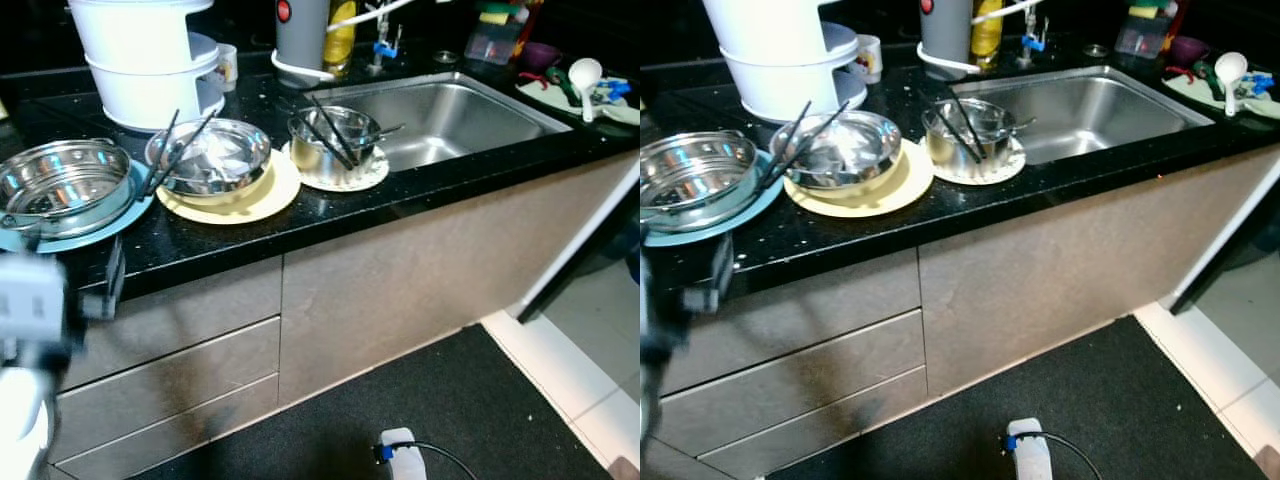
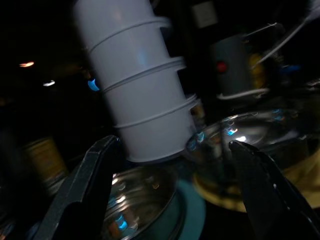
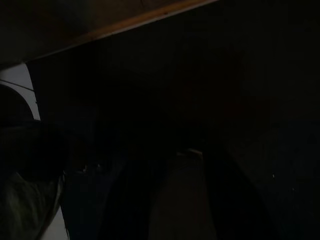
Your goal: Kitchen organization
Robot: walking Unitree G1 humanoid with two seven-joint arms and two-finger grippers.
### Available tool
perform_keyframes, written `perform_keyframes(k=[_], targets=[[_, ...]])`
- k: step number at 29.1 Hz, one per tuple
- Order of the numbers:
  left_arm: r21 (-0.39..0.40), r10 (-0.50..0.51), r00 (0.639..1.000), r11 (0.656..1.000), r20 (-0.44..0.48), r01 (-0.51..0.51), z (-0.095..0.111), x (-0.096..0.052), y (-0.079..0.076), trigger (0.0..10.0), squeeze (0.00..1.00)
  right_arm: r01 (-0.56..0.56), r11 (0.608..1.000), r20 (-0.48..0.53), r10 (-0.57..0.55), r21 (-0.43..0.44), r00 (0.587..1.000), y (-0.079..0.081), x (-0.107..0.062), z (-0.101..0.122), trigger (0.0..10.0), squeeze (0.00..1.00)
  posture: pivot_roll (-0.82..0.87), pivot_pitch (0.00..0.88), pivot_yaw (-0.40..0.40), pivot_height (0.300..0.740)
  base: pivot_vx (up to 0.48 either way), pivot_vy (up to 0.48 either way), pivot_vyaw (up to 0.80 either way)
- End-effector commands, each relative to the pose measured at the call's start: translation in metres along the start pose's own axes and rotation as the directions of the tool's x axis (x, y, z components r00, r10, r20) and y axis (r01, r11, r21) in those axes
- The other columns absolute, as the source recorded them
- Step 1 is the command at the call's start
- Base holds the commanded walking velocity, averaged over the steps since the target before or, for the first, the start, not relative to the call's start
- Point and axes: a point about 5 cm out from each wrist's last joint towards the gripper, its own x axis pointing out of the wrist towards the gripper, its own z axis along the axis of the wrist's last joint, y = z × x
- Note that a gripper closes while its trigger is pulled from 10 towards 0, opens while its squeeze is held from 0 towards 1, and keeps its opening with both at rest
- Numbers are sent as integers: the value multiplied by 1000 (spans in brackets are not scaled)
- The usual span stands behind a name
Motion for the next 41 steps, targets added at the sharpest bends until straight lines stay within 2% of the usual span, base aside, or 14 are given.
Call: perform_keyframes(k=[1, 6, 10, 12, 15, 16, 20, 23, 24, 25, 26, 29, 34, 41], targets=[[6, -105, 994, 994, -27, 105, -1, 12, 4, 10000, 0, 2, 1000, -38, -2, 4, 999, 0, -2, -11, 10000, 0, -4, 157, -64, 740, 0, 0, 0], [105, -317, 937, 937, -147, 334, -5, 28, 12, 10000, 0, 3, 1000, -38, -3, 8, 999, 0, -3, -12, 10000, 0, -7, 154, -63, 740, 0, 0, 0], [166, -383, 894, 890, -231, 424, -11, 33, 14, 10000, 0, 3, 1000, -38, -3, 9, 999, 0, -3, -12, 10000, 0, -8, 154, -62, 740, 0, 0, 0], [248, -383, 864, 847, -326, 470, -15, 49, 26, 10000, 0, 4, 1000, -36, -4, 8, 999, -1, -3, -11, 10000, 0, -11, 153, -62, 740, 0, 0, 0], [229, -421, 829, 823, -368, 519, -16, 54, 31, 10000, 0, 7, 1000, -35, -7, 9, 999, -2, -3, -10, 10000, 0, -17, 149, -57, 740, 0, 0, 0], [235, -423, 824, 817, -377, 527, -16, 54, 33, 10000, 1000, 7, 1000, -35, -7, 10, 999, -2, -3, -11, 10000, 0, -16, 147, -59, 740, 0, 0, 0], [258, -401, 805, 802, -437, 539, -20, 57, 42, 10000, 1000, 8, 1000, -39, -7, 8, 999, -3, -3, -12, 10000, 0, -16, 147, -59, 740, 0, 0, 0], [243, -371, 799, 817, -472, 523, -27, 58, 48, 10000, 1000, 5, 1000, -41, -5, 7, 999, -2, -3, -13, 10000, 0, -12, 142, -63, 740, 0, 0, 0], [220, -342, 787, 834, -514, 506, -38, 58, 52, 10000, 463, 3, 1000, -41, -3, 6, 999, -1, -3, -13, 10000, 0, -13, 141, -63, 740, 0, 0, 0], [220, -342, 787, 834, -514, 506, -38, 58, 52, 10000, 463, 3, 1000, -41, -3, 6, 999, -1, -3, -13, 10000, 0, -13, 141, -63, 740, 0, 0, 0], [218, -333, 770, 830, -544, 513, -45, 59, 54, 10000, 0, 1, 1000, -39, -1, 6, 999, 0, -3, -11, 10000, 0, -15, 142, -61, 740, 0, 0, 0], [196, -336, 759, 835, -558, 514, -48, 59, 55, 10000, 0, 2, 1000, -35, -2, 8, 999, 0, -2, -10, 10000, 0, -18, 143, -57, 740, 0, 0, 0], [137, -396, 684, 799, -613, 586, -50, 55, 59, 10000, 0, 6, 1000, -33, -6, 12, 999, -1, -3, -10, 10000, 0, -19, 145, -57, 740, 0, 0, 0], [161, -367, 684, 800, -631, 578, -42, 57, 77, 10000, 0, 4, 1000, -39, -4, 11, 999, -2, -3, -12, 10000, 0, -15, 149, -63, 740, 0, 0, 0]])
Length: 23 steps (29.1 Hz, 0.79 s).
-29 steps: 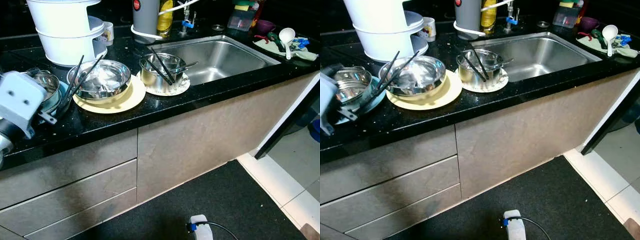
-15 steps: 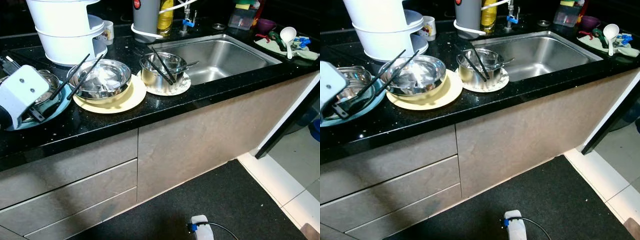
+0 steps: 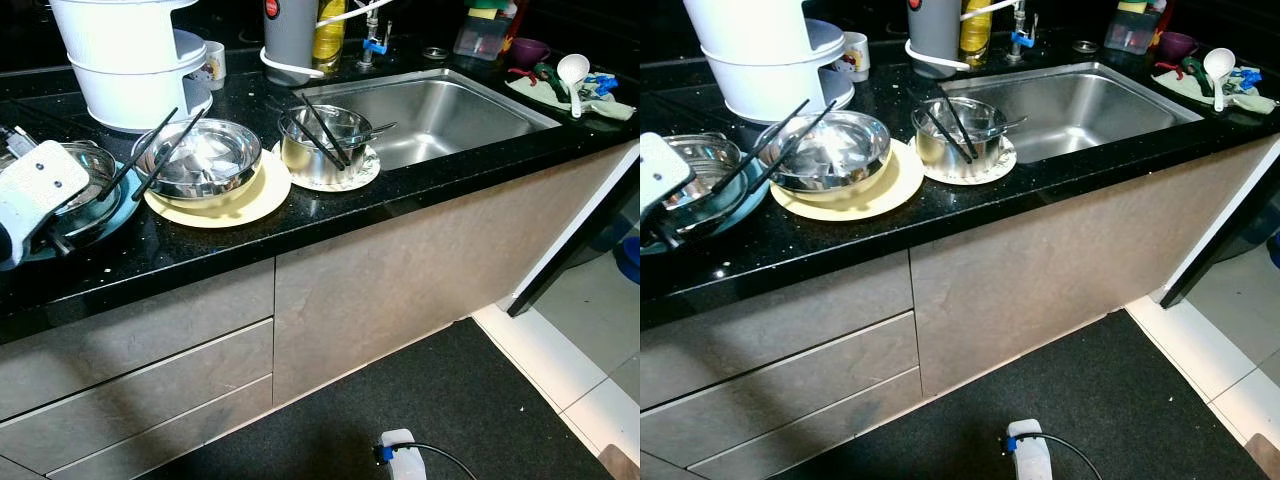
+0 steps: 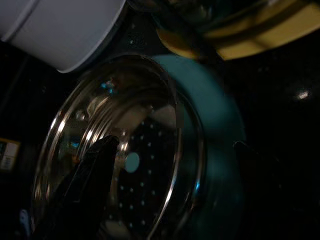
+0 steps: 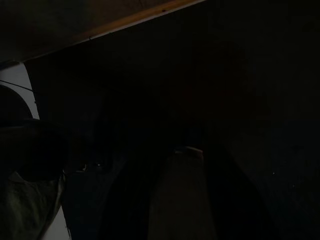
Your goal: Kitchen organization
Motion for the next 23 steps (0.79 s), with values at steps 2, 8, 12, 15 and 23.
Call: perform_keyframes(k=[2, 8, 12, 15, 23], targets=[[66, 14, 1000, 998, -6, -14, 0, -10, 14, 10000, 0, 4, 1000, -36, -4, 10, 999, -1, -3, -11, 10000, 0, -15, 149, -63, 740, 0, 0, 0], [168, -82, 994, 981, -72, 94, -13, -17, -1, 10000, 0, 2, 1000, -35, -2, 11, 999, 0, -2, -10, 10000, 0, -10, 155, -64, 740, 0, 0, 0], [237, -22, 997, 971, -74, 39, -18, -16, -7, 10000, 0, -2, 1000, -36, 3, 7, 999, 1, -2, -9, 10000, 0, -9, 155, -66, 740, 0, 0, 0], [284, 9, 998, 959, -61, 9, -17, -16, -5, 10000, 0, -3, 1000, -35, 3, 7, 999, 1, -1, -9, 10000, 0, -13, 156, -65, 740, 0, 0, 0], [368, 184, 982, 911, 41, -186, -12, -19, 2, 10000, 0, -3, 1000, -36, 3, 5, 999, 1, -2, -9, 10000, 0, -8, 156, -70, 740, 0, 0, 0]])
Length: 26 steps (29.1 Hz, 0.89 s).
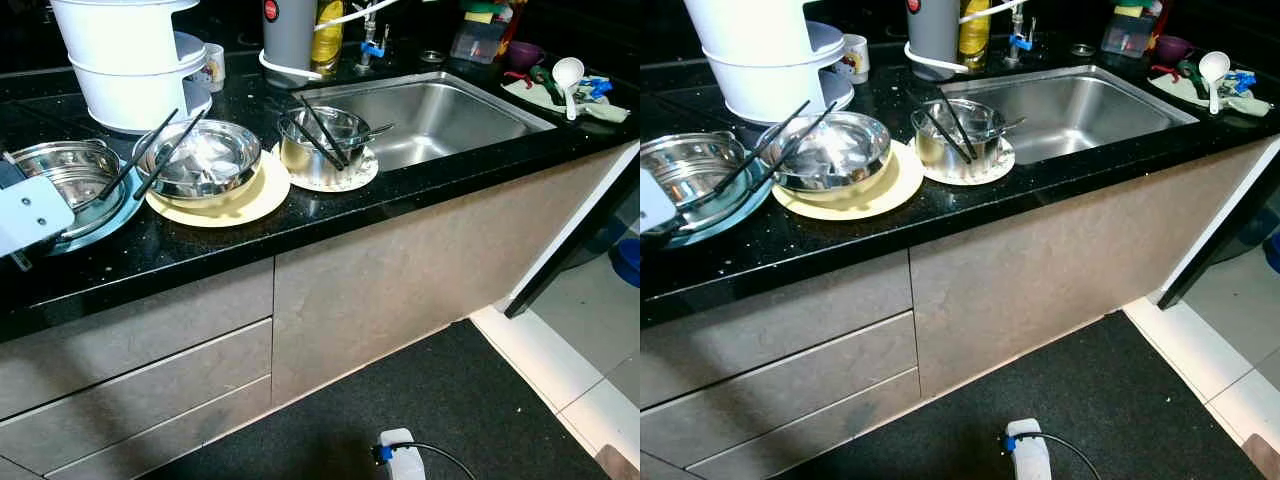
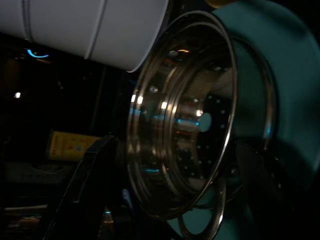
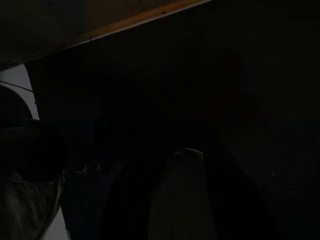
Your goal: Kitchen organization
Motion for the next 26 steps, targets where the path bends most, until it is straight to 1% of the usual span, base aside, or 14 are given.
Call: perform_keyframes(k=[1, 3, 4, 9, 11, 13, 14, 15, 18, 19, 21, 22, 23, 26], targets=[[21, 25, 1000, 999, -1, -25, -2, 1, -4, 10000, 0, 0, 1000, -38, 1, 5, 999, 0, -2, -10, 10000, 0, -8, 155, -70, 740, 0, 0, 0], [25, 6, 1000, 1000, -11, -6, -3, 3, -6, 10000, 0, -1, 1000, -36, 1, 4, 999, 0, -2, -9, 10000, 0, -8, 154, -69, 740, 0, 0, 0], [1, -21, 1000, 1000, -17, 21, -4, 4, -9, 10000, 0, -2, 1000, -35, 2, 5, 999, 0, -1, -8, 10000, 0, -9, 153, -68, 740, 0, 0, 0], [-37, -74, 997, 997, -20, 73, -6, 7, -16, 10000, 0, -1, 1000, -31, 1, 6, 1000, 0, -1, -7, 10000, 0, -8, 152, -68, 740, 0, 0, 0], [-45, -81, 997, 996, -18, 80, -7, 8, -18, 10000, 0, -1, 1000, -31, 1, 6, 1000, 0, -1, -7, 10000, 0, -8, 152, -70, 740, 0, 0, 0], [-83, -94, 996, 992, -2, 93, -7, 12, -20, 10000, 0, 0, 1000, -32, 1, 5, 999, 0, -1, -7, 10000, 0, -7, 152, -69, 740, 0, 0, 0], [-83, -94, 996, 992, -2, 93, -7, 12, -20, 10000, 0, 0, 1000, -32, 1, 5, 999, 0, -1, -7, 10000, 0, -7, 152, -69, 740, 0, 0, 0], [-100, -101, 995, 990, 7, 101, -7, 15, -20, 10000, 0, 1, 1000, -31, -1, 5, 1000, 0, -1, -7, 10000, 0, -8, 152, -68, 740, 0, 0, 0], [-111, -111, 994, 988, 10, 111, -8, 19, -20, 10000, 0, 4, 1000, -31, -4, 7, 1000, -1, -1, -7, 10000, 0, -12, 150, -63, 740, 0, 0, 0], [-114, -115, 993, 987, 10, 115, -8, 20, -20, 8745, 0, 6, 1000, -30, -5, 8, 1000, -1, -1, -7, 10000, 0, -12, 150, -63, 740, 0, 0, 0], [-114, -115, 993, 987, 10, 115, -8, 20, -20, 8745, 0, 6, 1000, -30, -5, 8, 1000, -1, -1, -7, 10000, 0, -12, 150, -63, 740, 0, 0, 0], [-117, -120, 993, 986, 10, 120, -9, 21, -19, 3373, 0, 7, 1000, -30, -7, 10, 1000, -2, -1, -7, 10000, 0, -14, 149, -60, 740, 0, 0, 0], [-119, -125, 992, 985, 12, 126, -9, 22, -19, 0, 0, 8, 1000, -30, -8, 11, 1000, -2, -2, -7, 10000, 0, -14, 149, -60, 740, 0, 0, 0], [-123, -133, 991, 983, 15, 134, -9, 23, -19, 0, 0, 9, 1000, -29, -9, 12, 1000, -2, -2, -7, 10000, 0, -14, 149, -60, 740, 0, 0, 0]])
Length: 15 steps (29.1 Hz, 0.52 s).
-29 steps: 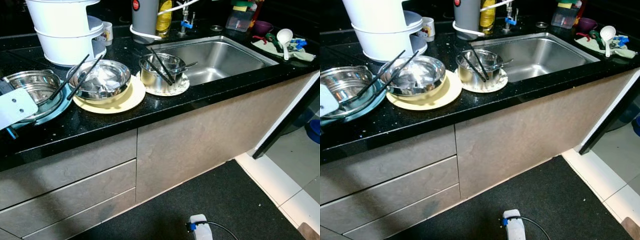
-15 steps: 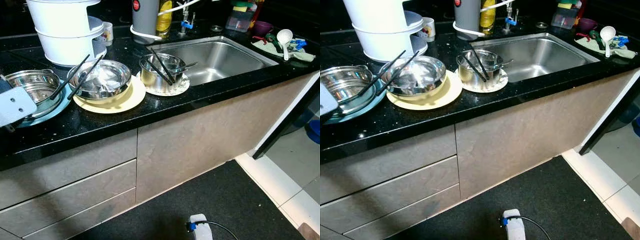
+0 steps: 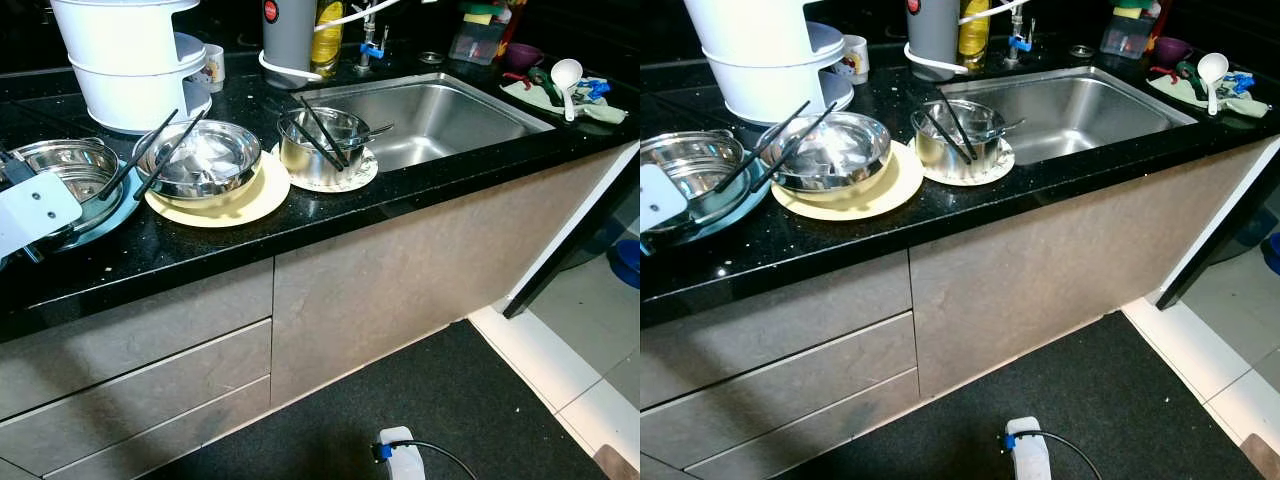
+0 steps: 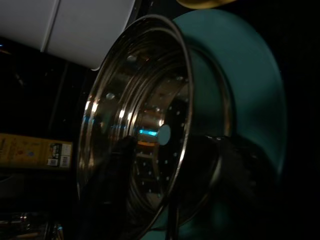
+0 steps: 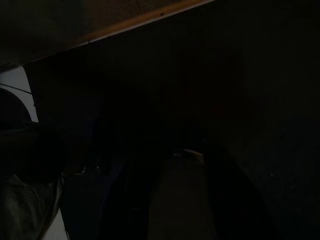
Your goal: Kitchen organization
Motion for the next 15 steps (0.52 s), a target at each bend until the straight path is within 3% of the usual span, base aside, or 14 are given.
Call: perform_keyframes(k=[1, 15], targets=[[-6, -38, 999, 999, 9, 38, 0, 3, -5, 0, 0, 8, 1000, -33, -7, 13, 999, -1, -2, -9, 10000, 0, -12, 148, -59, 740, 0, 0, 0], [-4, -82, 997, 997, 1, 82, -3, 5, -5, 0, 0, 6, 1000, -31, -6, 9, 999, -2, -2, -7, 10000, 0, -8, 145, -65, 740, 0, 0, 0]])
